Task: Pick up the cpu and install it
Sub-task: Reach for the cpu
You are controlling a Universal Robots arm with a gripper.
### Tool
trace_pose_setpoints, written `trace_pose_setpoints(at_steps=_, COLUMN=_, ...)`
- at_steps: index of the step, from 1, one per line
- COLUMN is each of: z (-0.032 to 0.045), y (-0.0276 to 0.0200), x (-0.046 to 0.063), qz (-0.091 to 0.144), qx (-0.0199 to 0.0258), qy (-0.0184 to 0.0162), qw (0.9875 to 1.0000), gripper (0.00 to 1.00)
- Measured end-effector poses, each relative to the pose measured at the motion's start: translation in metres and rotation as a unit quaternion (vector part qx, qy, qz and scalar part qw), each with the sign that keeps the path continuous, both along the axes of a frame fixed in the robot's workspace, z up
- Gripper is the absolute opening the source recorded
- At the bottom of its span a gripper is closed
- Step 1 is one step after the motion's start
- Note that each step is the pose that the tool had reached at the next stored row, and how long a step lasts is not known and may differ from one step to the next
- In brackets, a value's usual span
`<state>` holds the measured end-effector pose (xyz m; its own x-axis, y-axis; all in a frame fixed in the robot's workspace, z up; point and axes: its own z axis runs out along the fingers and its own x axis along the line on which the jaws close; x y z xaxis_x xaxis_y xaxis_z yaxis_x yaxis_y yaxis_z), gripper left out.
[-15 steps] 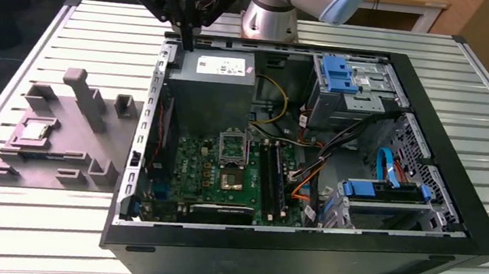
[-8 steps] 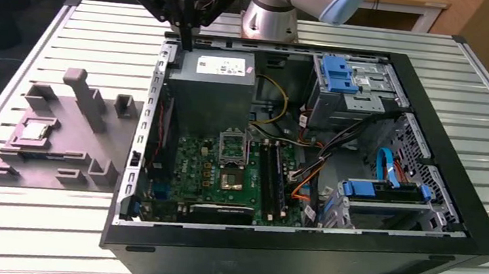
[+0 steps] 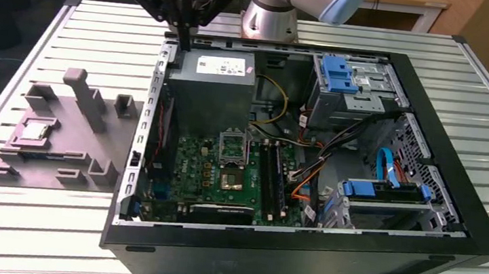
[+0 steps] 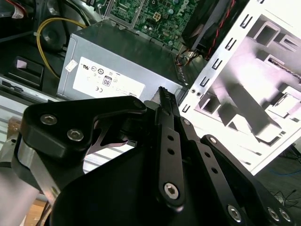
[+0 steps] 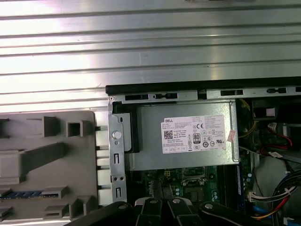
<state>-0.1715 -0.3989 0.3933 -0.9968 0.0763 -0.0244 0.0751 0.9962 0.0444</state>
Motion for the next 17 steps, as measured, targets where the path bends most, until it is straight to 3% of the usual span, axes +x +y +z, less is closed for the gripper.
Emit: trace_pose_setpoints(at_steps=17, z=0.0, y=0.0, x=-0.0065, qz=0.0, qx=0.0, qy=0.0, qw=1.0, gripper=0.11)
